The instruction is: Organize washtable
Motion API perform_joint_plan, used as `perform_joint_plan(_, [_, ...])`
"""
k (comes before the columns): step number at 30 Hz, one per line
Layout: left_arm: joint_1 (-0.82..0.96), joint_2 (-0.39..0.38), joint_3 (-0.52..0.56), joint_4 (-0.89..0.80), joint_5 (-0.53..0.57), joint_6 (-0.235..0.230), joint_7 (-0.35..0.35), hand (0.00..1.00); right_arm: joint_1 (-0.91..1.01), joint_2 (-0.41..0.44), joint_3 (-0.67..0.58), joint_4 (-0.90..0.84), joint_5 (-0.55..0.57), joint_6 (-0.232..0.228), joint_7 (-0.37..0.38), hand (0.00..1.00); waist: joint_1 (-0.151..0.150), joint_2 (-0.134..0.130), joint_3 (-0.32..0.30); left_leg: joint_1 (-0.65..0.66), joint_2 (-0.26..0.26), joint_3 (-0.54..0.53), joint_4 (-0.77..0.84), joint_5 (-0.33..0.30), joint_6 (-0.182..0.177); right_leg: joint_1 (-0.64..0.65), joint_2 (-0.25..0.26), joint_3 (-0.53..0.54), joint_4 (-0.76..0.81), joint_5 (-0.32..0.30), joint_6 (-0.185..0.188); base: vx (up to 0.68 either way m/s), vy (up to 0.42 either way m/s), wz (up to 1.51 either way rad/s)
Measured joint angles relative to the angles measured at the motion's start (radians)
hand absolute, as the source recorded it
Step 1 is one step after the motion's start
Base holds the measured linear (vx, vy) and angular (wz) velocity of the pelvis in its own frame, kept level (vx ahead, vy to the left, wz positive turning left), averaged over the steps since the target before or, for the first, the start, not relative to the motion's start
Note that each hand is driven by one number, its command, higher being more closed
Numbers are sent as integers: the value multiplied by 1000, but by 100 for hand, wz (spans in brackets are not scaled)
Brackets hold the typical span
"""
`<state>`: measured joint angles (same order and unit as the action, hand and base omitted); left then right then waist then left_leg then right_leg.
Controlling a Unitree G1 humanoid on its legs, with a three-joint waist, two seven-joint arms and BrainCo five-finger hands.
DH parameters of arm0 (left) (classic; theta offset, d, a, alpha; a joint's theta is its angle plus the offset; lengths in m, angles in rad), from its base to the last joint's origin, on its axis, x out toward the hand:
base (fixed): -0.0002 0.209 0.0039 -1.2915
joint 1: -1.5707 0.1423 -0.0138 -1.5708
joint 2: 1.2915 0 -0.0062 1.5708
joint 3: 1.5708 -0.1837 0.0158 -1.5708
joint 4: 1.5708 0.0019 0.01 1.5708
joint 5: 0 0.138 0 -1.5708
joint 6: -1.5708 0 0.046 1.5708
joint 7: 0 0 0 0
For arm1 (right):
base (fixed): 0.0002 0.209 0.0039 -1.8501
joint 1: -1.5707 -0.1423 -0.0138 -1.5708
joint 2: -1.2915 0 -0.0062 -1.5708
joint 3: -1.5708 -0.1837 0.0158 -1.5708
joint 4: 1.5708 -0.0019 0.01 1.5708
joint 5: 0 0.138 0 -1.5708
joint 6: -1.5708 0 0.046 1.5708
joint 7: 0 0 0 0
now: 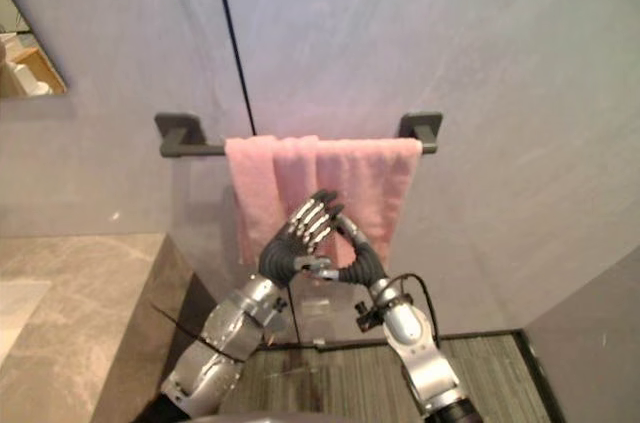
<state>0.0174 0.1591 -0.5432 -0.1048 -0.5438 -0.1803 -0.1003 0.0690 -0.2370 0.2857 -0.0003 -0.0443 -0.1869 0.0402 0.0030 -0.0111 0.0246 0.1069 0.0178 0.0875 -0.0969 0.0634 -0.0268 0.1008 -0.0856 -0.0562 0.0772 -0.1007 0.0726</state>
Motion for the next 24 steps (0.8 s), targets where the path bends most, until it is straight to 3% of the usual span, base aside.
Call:
perform_joint_plan(5, [-3,-4,40,63,42,1,28,0,-35,24,-43,46,-19,2,-27,0,-19,-1,1,-10,1,-1,1,0,0,-1,2,-1,-13,8,-2,0,0,0])
perform_joint_plan(24, [-11,-39,260,194,128,1,89,0,-26,100,-277,96,-45,2,-107,0,-20,-13,8,-16,3,-4,1,0,0,1,4,-3,-13,8,-3,0,0,0])
